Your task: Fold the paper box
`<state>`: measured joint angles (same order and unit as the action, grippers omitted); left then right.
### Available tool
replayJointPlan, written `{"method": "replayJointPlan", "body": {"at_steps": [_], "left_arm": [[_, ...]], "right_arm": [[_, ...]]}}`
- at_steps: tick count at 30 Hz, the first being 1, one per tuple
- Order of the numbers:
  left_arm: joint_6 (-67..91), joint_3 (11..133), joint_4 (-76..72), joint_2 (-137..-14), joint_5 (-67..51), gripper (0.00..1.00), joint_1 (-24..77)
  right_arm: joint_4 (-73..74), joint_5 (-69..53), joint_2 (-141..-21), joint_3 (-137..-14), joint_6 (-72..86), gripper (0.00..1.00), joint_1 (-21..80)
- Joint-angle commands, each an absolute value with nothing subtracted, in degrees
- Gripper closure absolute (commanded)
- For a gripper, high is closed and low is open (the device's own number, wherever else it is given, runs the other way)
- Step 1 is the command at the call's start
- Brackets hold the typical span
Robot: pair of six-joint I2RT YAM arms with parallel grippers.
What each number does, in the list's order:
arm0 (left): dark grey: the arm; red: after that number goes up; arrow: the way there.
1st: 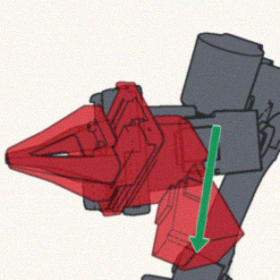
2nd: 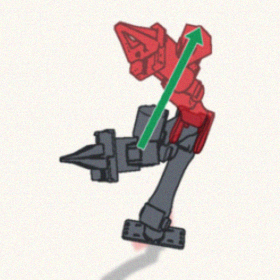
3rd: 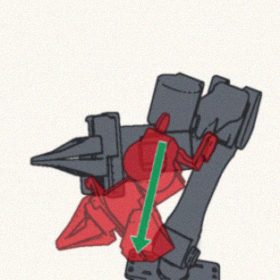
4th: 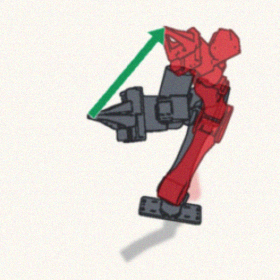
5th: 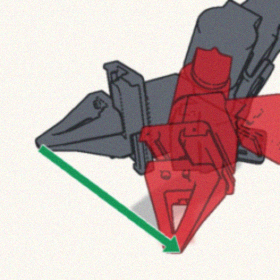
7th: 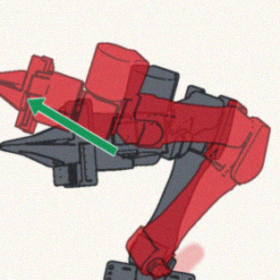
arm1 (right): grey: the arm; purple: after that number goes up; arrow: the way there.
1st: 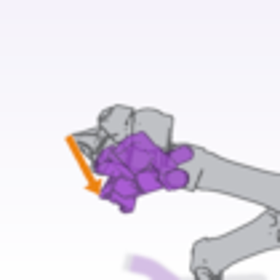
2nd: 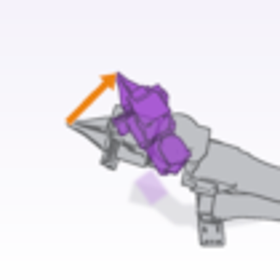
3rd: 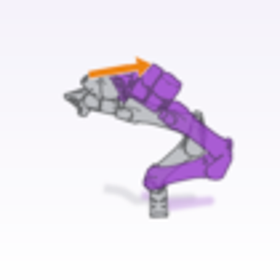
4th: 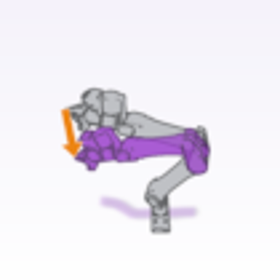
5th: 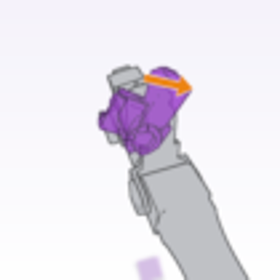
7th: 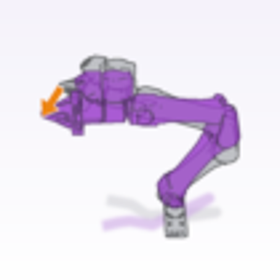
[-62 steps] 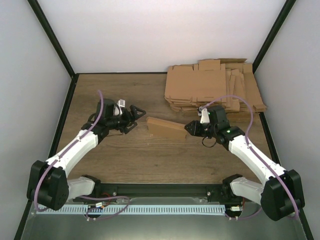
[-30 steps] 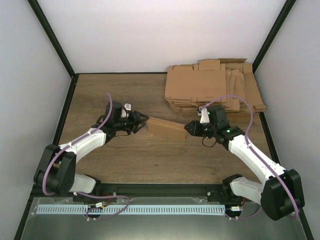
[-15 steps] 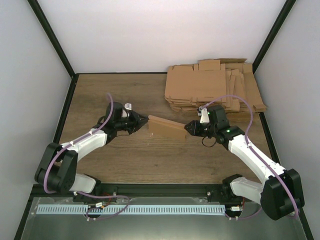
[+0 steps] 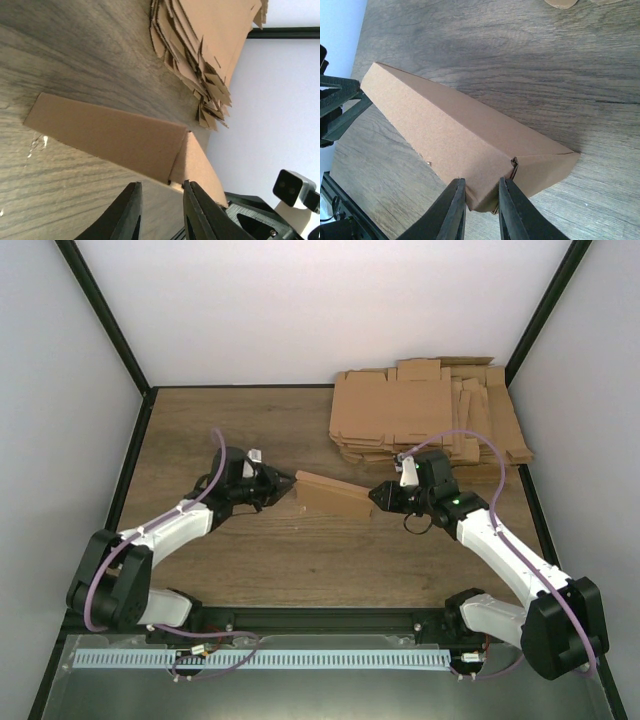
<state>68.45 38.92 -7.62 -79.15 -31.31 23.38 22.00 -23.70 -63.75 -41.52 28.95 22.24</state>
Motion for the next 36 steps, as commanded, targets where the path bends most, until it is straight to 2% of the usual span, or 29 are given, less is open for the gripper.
{"method": "replayJointPlan", "body": {"at_steps": [1,9,13,23,29,36], "left_arm": [[67.0,40.5,-2.9,-77.3,-30.2,0.71,23.7],[67.4,42.5,-3.9,-79.4,-32.8,0.32,24.5],[67.8,42.6,-4.8,-80.3,-32.4,0.26,25.2],[67.1,42.1,-5.3,-82.6,-31.6,0.3,25.6],[66.4,41.8,-5.2,-83.9,-31.6,0.42,25.6],[65.6,41.6,-4.7,-84.2,-31.2,0.52,25.7]], "right_arm": [[29.9,-22.2,-65.7,-40.6,28.0,0.79,23.1],[29.9,-22.3,-65.8,-40.8,27.9,0.8,23.0],[29.9,-22.4,-65.9,-40.9,27.9,0.8,23.1],[29.7,-22.6,-66.3,-40.9,27.9,0.8,23.1],[29.9,-22.4,-66.0,-40.9,27.8,0.79,23.1],[30.2,-22.1,-65.6,-41.6,27.5,0.77,23.0]]}}
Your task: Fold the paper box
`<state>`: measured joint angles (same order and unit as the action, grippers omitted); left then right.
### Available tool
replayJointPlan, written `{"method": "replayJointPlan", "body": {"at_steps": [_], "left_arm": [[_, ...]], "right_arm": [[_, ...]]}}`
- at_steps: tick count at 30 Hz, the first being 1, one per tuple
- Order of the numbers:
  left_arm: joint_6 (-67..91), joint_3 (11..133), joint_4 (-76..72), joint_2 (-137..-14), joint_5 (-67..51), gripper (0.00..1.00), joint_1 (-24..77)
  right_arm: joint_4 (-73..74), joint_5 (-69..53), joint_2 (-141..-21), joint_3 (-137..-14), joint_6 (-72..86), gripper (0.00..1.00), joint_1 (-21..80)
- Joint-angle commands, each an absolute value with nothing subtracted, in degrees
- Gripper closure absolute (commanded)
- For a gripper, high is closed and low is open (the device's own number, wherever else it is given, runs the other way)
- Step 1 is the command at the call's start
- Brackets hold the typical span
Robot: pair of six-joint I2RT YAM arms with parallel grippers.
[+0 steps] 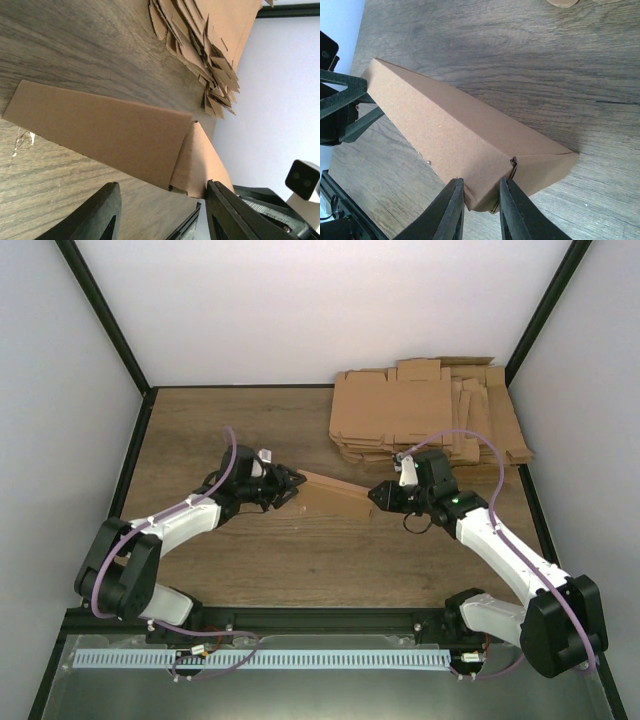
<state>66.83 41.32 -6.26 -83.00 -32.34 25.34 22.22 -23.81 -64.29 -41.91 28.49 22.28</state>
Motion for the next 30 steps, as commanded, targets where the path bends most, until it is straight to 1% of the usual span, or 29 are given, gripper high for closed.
{"method": "replayJointPlan", "body": {"at_steps": [1,7,15,17,23,25,27,30], "left_arm": [[65.4,41.7,-4.5,-84.3,-31.0,0.52,25.7],[64.7,41.4,-3.8,-84.4,-30.8,0.55,25.7],[64.4,41.1,-3.3,-84.4,-30.5,0.55,25.7],[64.3,41.2,-3.1,-84.4,-30.3,0.56,25.7],[64.0,41.1,-2.7,-84.6,-30.1,0.56,25.7],[64.0,41.2,-2.7,-84.6,-30.1,0.57,25.7],[63.9,41.2,-2.6,-84.6,-30.1,0.58,25.7],[63.9,41.1,-2.5,-84.5,-30.1,0.58,25.6]], "right_arm": [[30.3,-22.2,-65.7,-41.6,27.5,0.77,23.1],[30.5,-22.0,-65.3,-41.9,27.3,0.75,23.1],[32.8,-20.2,-63.8,-44.8,26.9,0.64,23.1],[33.6,-20.2,-63.3,-46.1,26.8,0.6,23.1],[35.2,-19.8,-61.8,-48.6,26.7,0.42,23.1],[35.8,-19.6,-61.7,-49.2,26.8,0.37,23.1],[35.8,-19.7,-61.7,-49.5,27.2,0.35,22.8],[34.8,-23.1,-62.0,-49.1,28.0,0.35,21.1]]}}
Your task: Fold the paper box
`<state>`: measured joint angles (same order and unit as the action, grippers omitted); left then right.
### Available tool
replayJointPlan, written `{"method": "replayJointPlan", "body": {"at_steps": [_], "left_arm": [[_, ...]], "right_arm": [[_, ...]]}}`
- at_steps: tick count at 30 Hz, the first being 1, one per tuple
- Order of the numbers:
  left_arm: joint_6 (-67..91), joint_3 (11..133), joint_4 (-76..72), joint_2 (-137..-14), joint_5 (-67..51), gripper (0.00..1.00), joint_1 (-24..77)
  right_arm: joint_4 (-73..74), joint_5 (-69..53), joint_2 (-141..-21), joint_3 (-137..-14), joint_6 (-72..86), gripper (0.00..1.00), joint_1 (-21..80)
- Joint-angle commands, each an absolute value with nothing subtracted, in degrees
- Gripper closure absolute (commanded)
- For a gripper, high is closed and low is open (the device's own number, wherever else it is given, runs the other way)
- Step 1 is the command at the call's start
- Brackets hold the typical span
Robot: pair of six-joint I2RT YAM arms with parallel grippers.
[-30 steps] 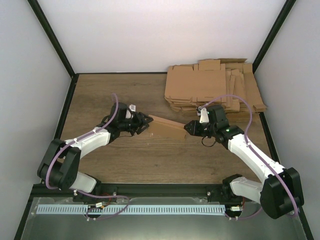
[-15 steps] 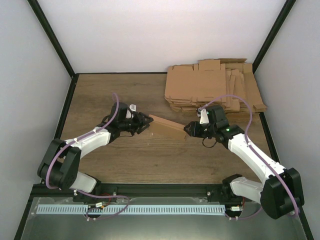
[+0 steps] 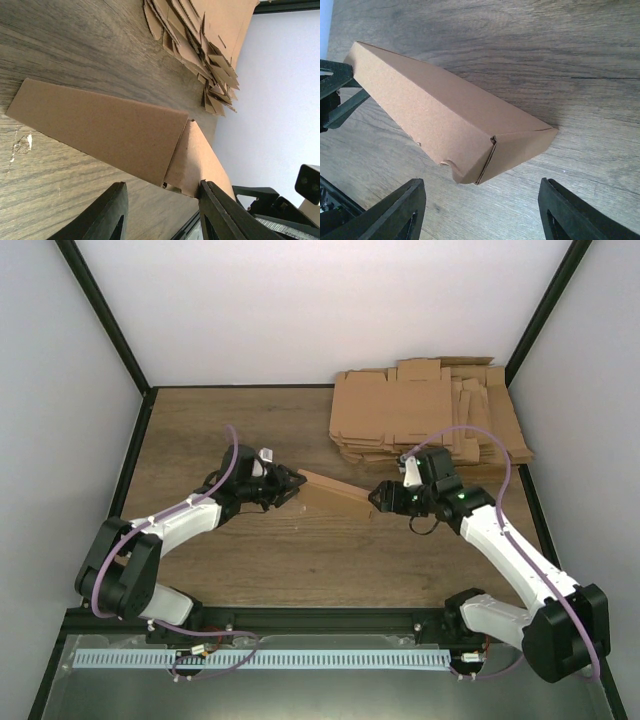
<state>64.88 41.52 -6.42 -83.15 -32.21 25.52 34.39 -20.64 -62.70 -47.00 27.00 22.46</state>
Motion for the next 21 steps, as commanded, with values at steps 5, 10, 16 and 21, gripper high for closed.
{"method": "replayJointPlan", "body": {"at_steps": [5,10,16,21], "left_arm": [[63.9,41.2,-2.5,-84.6,-30.1,0.59,25.6],[63.9,41.5,-2.6,-85.0,-30.2,0.59,25.7],[63.9,41.8,-2.7,-85.5,-30.4,0.59,25.7],[63.9,42.0,-2.7,-85.6,-30.4,0.59,25.8]], "right_arm": [[31.0,-29.1,-62.2,-45.6,31.0,0.41,19.4],[26.1,-32.3,-62.2,-39.2,33.2,0.58,17.1],[22.0,-37.2,-63.1,-34.6,34.3,0.75,14.7],[23.2,-39.4,-61.2,-37.4,32.4,0.63,14.4]]}}
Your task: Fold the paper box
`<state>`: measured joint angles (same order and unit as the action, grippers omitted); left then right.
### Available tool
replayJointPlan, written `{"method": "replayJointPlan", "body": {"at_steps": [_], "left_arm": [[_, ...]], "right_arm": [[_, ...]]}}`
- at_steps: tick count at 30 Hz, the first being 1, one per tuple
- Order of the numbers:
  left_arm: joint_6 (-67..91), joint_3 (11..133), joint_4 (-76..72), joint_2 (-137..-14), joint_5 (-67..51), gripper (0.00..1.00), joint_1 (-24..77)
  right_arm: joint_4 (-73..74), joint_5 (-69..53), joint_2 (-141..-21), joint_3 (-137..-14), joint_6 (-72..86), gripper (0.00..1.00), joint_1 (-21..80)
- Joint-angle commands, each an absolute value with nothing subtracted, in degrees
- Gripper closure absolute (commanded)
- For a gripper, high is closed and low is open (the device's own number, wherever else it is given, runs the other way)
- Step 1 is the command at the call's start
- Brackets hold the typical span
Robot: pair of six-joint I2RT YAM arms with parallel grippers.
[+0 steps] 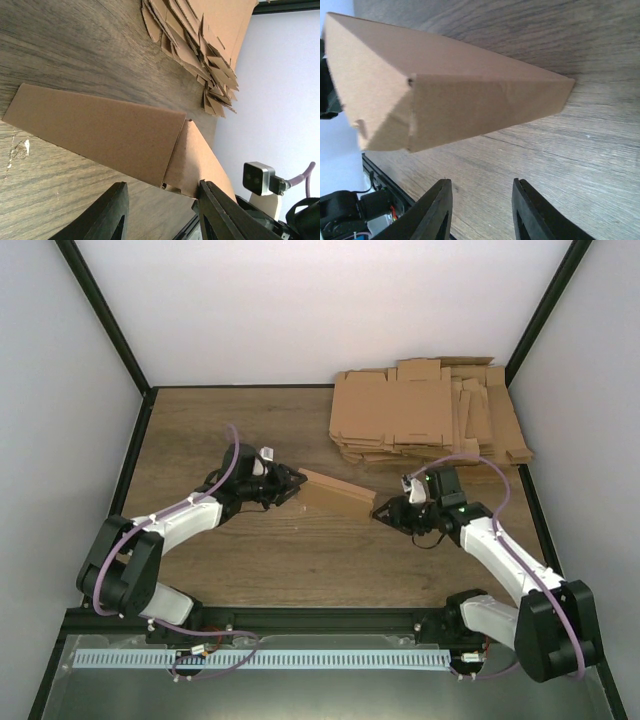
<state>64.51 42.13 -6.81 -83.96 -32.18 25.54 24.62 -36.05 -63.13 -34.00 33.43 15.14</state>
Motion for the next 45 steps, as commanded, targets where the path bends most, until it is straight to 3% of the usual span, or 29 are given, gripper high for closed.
{"method": "replayJointPlan", "body": {"at_steps": [1,9,14,16,20,21,45], "left_arm": [[64.0,42.0,-2.7,-85.6,-30.4,0.59,25.7],[64.0,42.0,-2.7,-85.5,-30.4,0.59,25.8],[64.0,42.0,-2.7,-85.5,-30.2,0.59,25.8],[64.1,42.0,-2.8,-85.6,-30.2,0.59,25.9],[64.2,42.0,-3.0,-85.6,-30.2,0.59,26.0],[64.2,42.0,-2.9,-85.6,-30.1,0.59,26.0],[64.4,42.4,-2.9,-86.1,-29.9,0.6,26.8]], "right_arm": [[23.7,-39.1,-60.7,-38.1,32.2,0.61,14.4],[25.6,-40.4,-60.5,-43.0,31.0,0.59,13.0],[19.6,-46.0,-60.0,-43.3,34.0,0.64,11.2],[13.6,-49.3,-60.7,-41.8,37.2,0.7,11.1],[4.6,-53.1,-63.2,-39.9,43.1,0.97,11.0],[3.5,-53.1,-63.7,-39.8,43.7,0.99,11.0],[-6.2,-54.4,-72.0,-34.5,43.3,0.99,11.1]]}}
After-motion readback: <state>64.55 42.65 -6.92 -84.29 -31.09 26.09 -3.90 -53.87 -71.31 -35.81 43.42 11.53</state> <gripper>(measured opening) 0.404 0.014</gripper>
